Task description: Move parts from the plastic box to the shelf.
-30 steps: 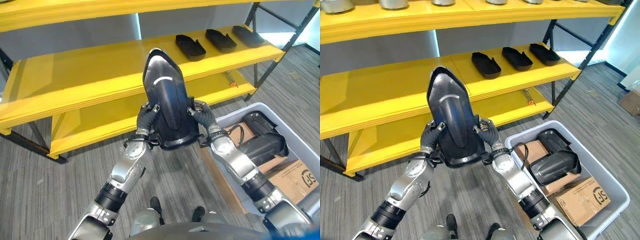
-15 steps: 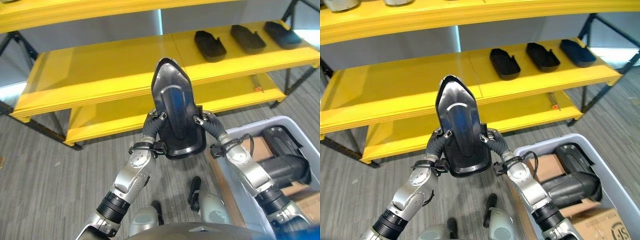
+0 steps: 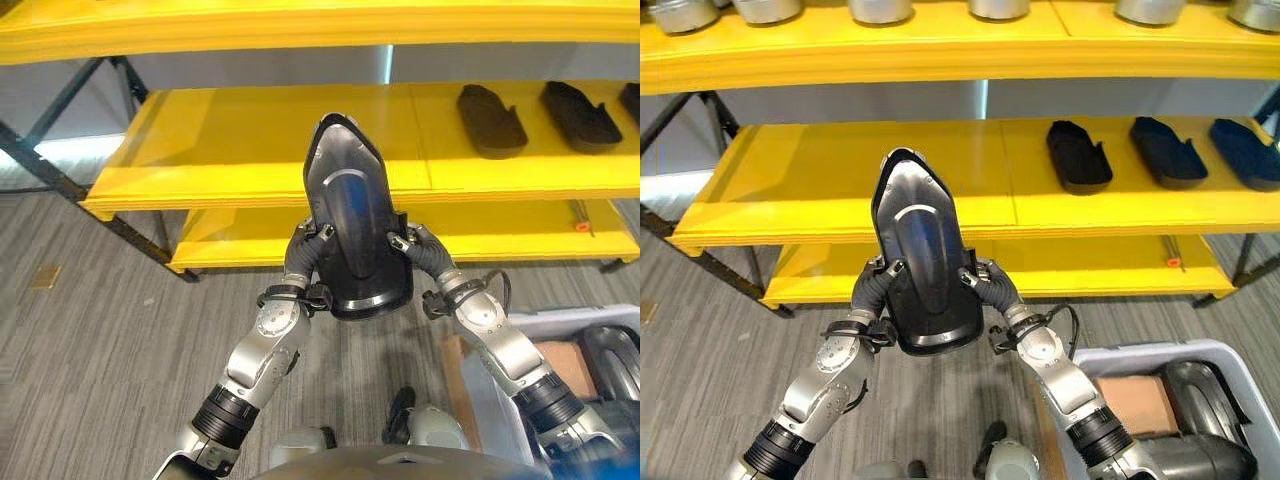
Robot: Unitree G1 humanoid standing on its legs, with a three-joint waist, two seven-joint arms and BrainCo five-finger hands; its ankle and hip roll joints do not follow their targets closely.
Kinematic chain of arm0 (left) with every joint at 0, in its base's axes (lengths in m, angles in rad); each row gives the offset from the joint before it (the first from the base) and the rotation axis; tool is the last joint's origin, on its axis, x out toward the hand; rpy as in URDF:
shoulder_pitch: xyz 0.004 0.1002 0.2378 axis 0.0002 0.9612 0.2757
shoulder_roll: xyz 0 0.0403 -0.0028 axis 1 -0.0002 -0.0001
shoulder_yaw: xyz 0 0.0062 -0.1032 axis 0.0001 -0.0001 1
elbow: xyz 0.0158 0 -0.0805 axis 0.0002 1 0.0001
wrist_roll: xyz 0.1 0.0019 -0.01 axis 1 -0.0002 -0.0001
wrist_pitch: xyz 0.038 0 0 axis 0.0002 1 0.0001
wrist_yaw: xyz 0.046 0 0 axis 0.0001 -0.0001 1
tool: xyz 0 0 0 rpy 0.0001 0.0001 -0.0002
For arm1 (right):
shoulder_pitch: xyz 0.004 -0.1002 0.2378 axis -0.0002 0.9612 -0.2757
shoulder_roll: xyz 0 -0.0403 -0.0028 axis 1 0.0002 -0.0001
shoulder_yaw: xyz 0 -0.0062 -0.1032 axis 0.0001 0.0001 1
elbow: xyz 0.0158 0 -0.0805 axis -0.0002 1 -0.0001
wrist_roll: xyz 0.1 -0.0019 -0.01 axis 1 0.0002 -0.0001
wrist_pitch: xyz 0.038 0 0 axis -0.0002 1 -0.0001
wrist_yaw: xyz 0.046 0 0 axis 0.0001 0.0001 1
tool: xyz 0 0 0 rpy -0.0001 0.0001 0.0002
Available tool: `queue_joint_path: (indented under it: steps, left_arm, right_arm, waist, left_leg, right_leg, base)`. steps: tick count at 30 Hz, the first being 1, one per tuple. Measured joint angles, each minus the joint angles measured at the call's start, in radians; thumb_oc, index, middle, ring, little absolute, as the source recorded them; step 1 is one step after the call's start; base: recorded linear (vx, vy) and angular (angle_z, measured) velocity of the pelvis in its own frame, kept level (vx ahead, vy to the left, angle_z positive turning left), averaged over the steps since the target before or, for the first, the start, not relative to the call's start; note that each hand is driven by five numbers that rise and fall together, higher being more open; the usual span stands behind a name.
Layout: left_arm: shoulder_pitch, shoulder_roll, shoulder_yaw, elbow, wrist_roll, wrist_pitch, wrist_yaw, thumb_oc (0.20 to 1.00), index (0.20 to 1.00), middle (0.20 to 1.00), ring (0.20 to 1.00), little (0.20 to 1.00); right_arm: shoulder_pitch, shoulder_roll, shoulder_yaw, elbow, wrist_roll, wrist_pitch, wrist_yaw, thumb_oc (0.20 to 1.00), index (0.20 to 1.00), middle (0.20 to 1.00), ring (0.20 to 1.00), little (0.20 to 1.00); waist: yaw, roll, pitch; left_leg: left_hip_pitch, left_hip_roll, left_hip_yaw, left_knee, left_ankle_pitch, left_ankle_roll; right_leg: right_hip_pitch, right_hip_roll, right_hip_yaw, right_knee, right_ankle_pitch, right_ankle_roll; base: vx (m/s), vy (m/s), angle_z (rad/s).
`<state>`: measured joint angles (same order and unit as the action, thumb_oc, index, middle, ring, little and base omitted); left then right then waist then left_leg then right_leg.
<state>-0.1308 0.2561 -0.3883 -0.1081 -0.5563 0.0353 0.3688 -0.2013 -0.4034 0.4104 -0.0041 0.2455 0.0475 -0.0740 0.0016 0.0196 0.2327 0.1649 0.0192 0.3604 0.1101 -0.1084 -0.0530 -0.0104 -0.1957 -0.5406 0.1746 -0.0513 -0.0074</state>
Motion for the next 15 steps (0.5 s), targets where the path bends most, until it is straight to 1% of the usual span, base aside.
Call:
queue_joint_path:
  steps: [1,2,4,6,7,8,9,10,11,13,14,15]
  left_arm:
    - [0.000,-0.002,0.001,0.000,0.000,0.000,0.001,0.200,0.200,0.200,0.200,0.200]
    - [0.000,-0.002,0.002,0.000,0.000,0.000,0.002,0.200,0.200,0.200,0.200,0.200]
    - [0.002,0.002,0.003,0.004,0.000,-0.001,0.003,0.200,0.200,0.200,0.200,0.200]
    - [0.012,0.007,0.003,0.006,0.000,-0.001,0.008,0.200,0.200,0.200,0.200,0.200]
    - [0.007,0.019,0.007,0.033,-0.001,-0.013,-0.001,0.200,0.200,0.200,0.200,0.200]
    - [0.032,0.029,0.011,0.040,-0.004,-0.019,0.000,0.200,0.200,0.200,0.200,0.200]
    - [0.048,0.037,0.013,0.040,-0.005,-0.025,-0.002,0.200,0.200,0.200,0.200,0.200]
    - [0.049,0.037,0.014,0.048,-0.004,-0.027,-0.005,0.200,0.200,0.200,0.200,0.200]
    - [0.051,0.036,0.015,0.055,-0.004,-0.037,-0.005,0.200,0.200,0.200,0.200,0.200]
    - [0.051,0.031,0.015,0.066,-0.003,-0.043,-0.013,0.200,0.200,0.200,0.200,0.200]
    - [0.035,0.032,0.014,0.092,-0.003,-0.046,-0.032,0.200,0.200,0.200,0.200,0.200]
    - [0.020,0.031,0.012,0.107,-0.002,-0.046,-0.046,0.200,0.200,0.200,0.200,0.200]
  right_arm:
    - [-0.002,0.000,0.000,0.000,-0.002,0.000,-0.001,0.200,0.200,0.200,0.200,0.200]
    - [-0.003,0.002,0.000,0.001,-0.005,0.000,-0.003,0.200,0.200,0.200,0.200,0.200]
    - [-0.003,0.012,0.005,0.010,-0.015,0.000,-0.009,0.200,0.200,0.200,0.200,0.200]
    - [-0.007,0.012,0.023,0.022,-0.019,-0.001,-0.015,0.200,0.200,0.200,0.200,0.200]
    - [-0.019,0.040,0.033,0.062,-0.024,-0.013,-0.025,0.200,0.200,0.200,0.200,0.200]
    - [-0.022,0.062,0.051,0.086,-0.026,-0.006,-0.027,0.200,0.200,0.200,0.200,0.200]
    - [-0.020,0.070,0.062,0.097,-0.026,-0.006,-0.027,0.200,0.200,0.200,0.200,0.200]
    - [-0.022,0.073,0.068,0.111,-0.026,-0.010,-0.028,0.200,0.200,0.200,0.200,0.200]
    - [-0.032,0.072,0.075,0.119,-0.026,-0.010,-0.028,0.200,0.200,0.200,0.200,0.200]
    - [-0.031,0.071,0.076,0.123,-0.026,-0.011,-0.029,0.200,0.200,0.200,0.200,0.200]
    - [-0.032,0.053,0.082,0.126,-0.025,-0.017,-0.027,0.200,0.200,0.200,0.200,0.200]
    - [-0.032,0.043,0.085,0.134,-0.024,-0.030,-0.029,0.200,0.200,0.200,0.200,0.200]
  waist:
    - [-0.004,0.005,-0.003]
    - [-0.003,0.010,-0.006]
    - [0.001,0.003,-0.009]
    - [0.003,-0.001,-0.012]
    - [0.004,-0.038,0.003]
    - [0.024,-0.063,-0.002]
    - [0.032,-0.071,-0.006]
    - [0.032,-0.068,-0.008]
    - [0.034,-0.055,-0.008]
    - [0.022,-0.048,-0.010]
    - [0.004,-0.045,-0.013]
    - [-0.009,-0.038,-0.017]
  left_leg:
    - [0.004,-0.002,0.034,-0.012,0.004,0.007]
    - [0.008,-0.002,0.053,-0.026,0.008,0.012]
    - [0.011,-0.001,0.043,-0.029,0.008,0.013]
    - [0.015,0.003,0.058,-0.019,0.008,0.012]
    - [-0.048,0.029,0.061,0.145,-0.029,-0.031]
    - [-0.071,0.058,0.085,0.174,-0.055,-0.032]
    - [-0.075,0.114,0.093,0.129,-0.052,-0.041]
    - [-0.080,0.194,0.087,0.073,-0.023,-0.073]
    - [-0.086,0.283,0.086,0.003,0.033,-0.098]
    - [-0.107,0.373,0.071,-0.063,0.108,-0.101]
    - [-0.104,0.369,0.061,-0.111,0.135,-0.090]
    - [-0.093,0.338,0.058,-0.127,0.138,-0.087]
  right_leg:
    - [0.004,-0.002,-0.009,-0.001,0.000,0.000]
    - [0.004,0.003,-0.011,0.000,-0.001,0.001]
    - [0.004,0.009,-0.005,-0.017,0.000,0.001]
    - [0.016,0.022,0.008,-0.044,0.015,-0.002]
    - [0.049,0.015,0.053,-0.095,0.008,-0.031]
    - [0.073,0.019,0.080,-0.137,0.023,-0.050]
    - [0.099,0.033,0.091,-0.168,0.034,-0.048]
    - [0.113,0.050,0.101,-0.176,0.029,-0.027]
    - [0.122,0.067,0.115,-0.170,0.025,-0.019]
    - [0.125,0.065,0.137,-0.160,0.018,0.001]
    - [0.125,0.026,0.175,-0.145,0.019,0.044]
    - [0.126,0.004,0.192,-0.138,0.027,0.068]
  base:
    - [0.05,0.157,0.53]
    - [0.08,0.108,0.15]
    - [0.16,0.162,-0.11]
    - [0.23,0.244,-0.23]
    - [0.21,0.286,-0.44]
    - [0.23,0.332,-0.47]
    - [0.22,0.335,-0.61]
    - [0.18,0.314,-0.47]
    - [0.22,0.381,-0.43]
    - [0.24,0.443,-0.53]
    - [0.23,0.452,-0.69]
    - [0.21,0.428,-0.67]
